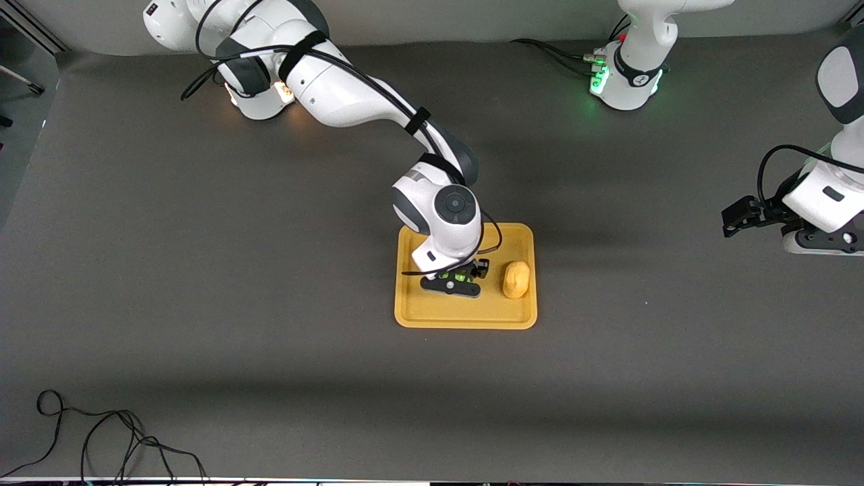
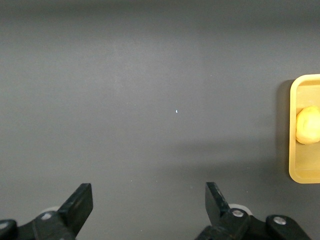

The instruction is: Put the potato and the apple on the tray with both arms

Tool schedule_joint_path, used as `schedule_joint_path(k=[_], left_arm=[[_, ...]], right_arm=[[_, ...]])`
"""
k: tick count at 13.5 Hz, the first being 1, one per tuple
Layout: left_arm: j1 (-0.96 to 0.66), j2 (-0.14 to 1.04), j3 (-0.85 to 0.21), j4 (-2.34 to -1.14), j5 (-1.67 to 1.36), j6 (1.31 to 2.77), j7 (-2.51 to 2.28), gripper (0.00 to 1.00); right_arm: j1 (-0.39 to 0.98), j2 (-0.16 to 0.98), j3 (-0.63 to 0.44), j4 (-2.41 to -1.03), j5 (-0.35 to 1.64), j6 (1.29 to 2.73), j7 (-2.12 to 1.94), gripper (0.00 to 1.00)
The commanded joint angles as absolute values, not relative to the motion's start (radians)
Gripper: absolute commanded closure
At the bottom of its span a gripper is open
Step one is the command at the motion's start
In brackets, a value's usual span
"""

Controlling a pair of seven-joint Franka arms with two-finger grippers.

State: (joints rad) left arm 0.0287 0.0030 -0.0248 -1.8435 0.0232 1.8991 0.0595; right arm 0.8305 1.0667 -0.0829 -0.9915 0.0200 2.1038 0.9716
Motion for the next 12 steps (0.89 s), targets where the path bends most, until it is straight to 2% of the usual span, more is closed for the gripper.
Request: schedule_joint_path(k=[1, 2, 4, 5, 6, 8, 12], left_arm=[[0.032, -0.002, -0.026, -1.844, 0.014, 1.891, 0.081, 0.00], [0.031, 0.002, -0.026, -1.844, -0.003, 1.891, 0.081, 0.00], [0.031, 0.015, -0.026, -1.838, -0.046, 1.846, 0.089, 0.00], [0.031, 0.015, -0.026, -1.838, -0.046, 1.841, 0.094, 0.00], [0.029, 0.014, -0.026, -1.838, -0.045, 1.839, 0.094, 0.00], [0.029, 0.015, -0.028, -1.838, -0.037, 1.853, 0.094, 0.00], [0.029, 0.012, -0.028, -1.838, 0.001, 1.868, 0.094, 0.01]], right_arm=[[0.838, 1.085, -0.089, -0.953, 0.005, 2.105, 0.999, 0.40], [0.838, 1.085, -0.090, -0.953, 0.005, 2.105, 1.009, 0.25], [0.838, 1.083, -0.089, -0.953, 0.005, 2.105, 1.011, 0.25], [0.838, 1.083, -0.089, -0.951, 0.005, 2.105, 1.011, 0.08], [0.836, 1.075, -0.089, -0.951, 0.006, 2.105, 1.011, 0.00], [0.828, 1.031, -0.091, -0.951, 0.012, 2.068, 1.009, 0.00], [0.802, 0.887, -0.091, -0.946, 0.017, 1.886, 1.005, 0.00]])
